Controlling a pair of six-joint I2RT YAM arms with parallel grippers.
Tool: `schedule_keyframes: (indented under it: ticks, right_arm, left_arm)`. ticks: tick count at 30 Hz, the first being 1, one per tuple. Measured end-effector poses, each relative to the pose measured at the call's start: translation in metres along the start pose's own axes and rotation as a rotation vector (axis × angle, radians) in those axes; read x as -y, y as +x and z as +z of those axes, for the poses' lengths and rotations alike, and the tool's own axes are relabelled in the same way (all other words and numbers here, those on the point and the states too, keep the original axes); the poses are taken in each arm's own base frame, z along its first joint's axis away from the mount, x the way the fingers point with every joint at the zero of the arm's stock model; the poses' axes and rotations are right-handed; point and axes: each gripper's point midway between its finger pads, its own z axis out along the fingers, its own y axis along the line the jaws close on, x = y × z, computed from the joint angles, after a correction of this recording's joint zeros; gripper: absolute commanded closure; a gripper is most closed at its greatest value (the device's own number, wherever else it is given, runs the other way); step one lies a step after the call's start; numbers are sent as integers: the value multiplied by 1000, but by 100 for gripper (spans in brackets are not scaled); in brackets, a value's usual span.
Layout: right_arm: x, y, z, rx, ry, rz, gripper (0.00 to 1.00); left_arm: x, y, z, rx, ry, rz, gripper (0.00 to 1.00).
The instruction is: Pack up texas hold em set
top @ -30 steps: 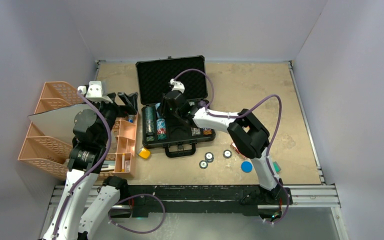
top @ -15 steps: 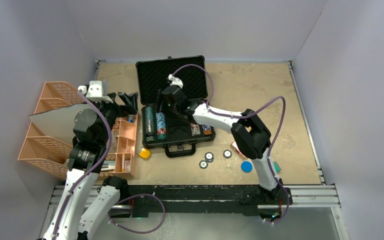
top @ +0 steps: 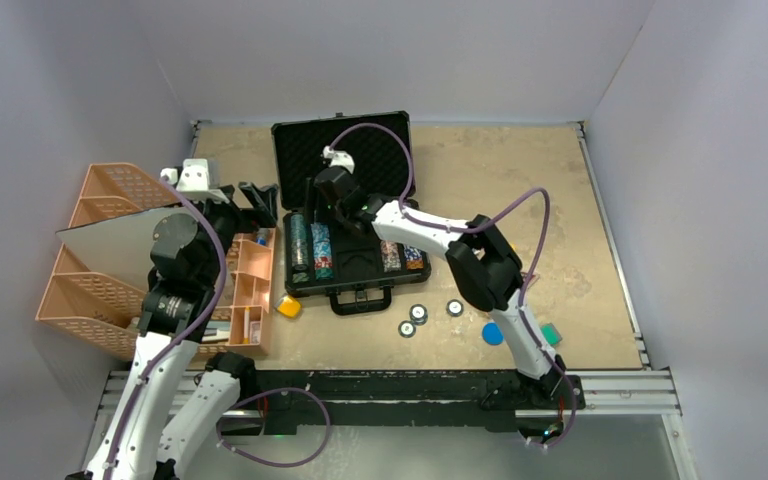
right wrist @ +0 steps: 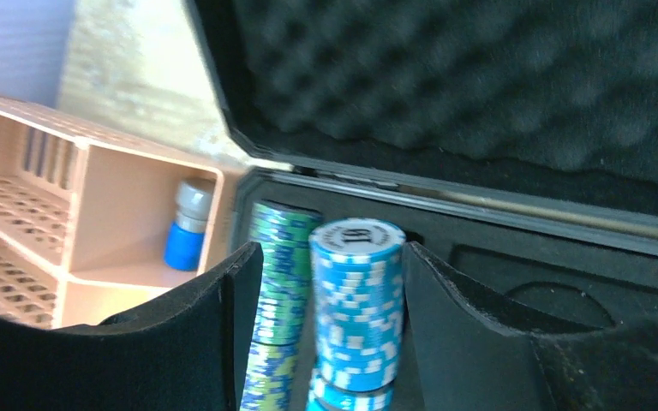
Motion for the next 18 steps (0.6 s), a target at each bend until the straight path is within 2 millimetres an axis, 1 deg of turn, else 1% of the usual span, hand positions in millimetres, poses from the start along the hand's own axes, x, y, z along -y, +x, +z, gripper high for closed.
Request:
schedule_keyframes:
  ticks: [3,4,6,10,13,18]
  right_arm:
    - [15,18,8,-41,44,-25,47]
    - [17,20,10,-43,51,-30,51]
    - [16,19,9,-47,51,-35,57]
    - [14,21,6,-77,43,-34,66]
    - [13,25,4,-113,41,-16,68]
    - [14,28,5,-167,28,34,67]
  left_arm:
    - [0,1,1,-5,-1,0,12]
    - [0,2,2,-7,-1,0,12]
    - [0,3,2,-9,-2,1,12]
    - [-1,4,3,-16,-4,1,12]
    - [-1,4,3,-15,-3,1,12]
    - [-1,4,3,-15,-3,1,12]
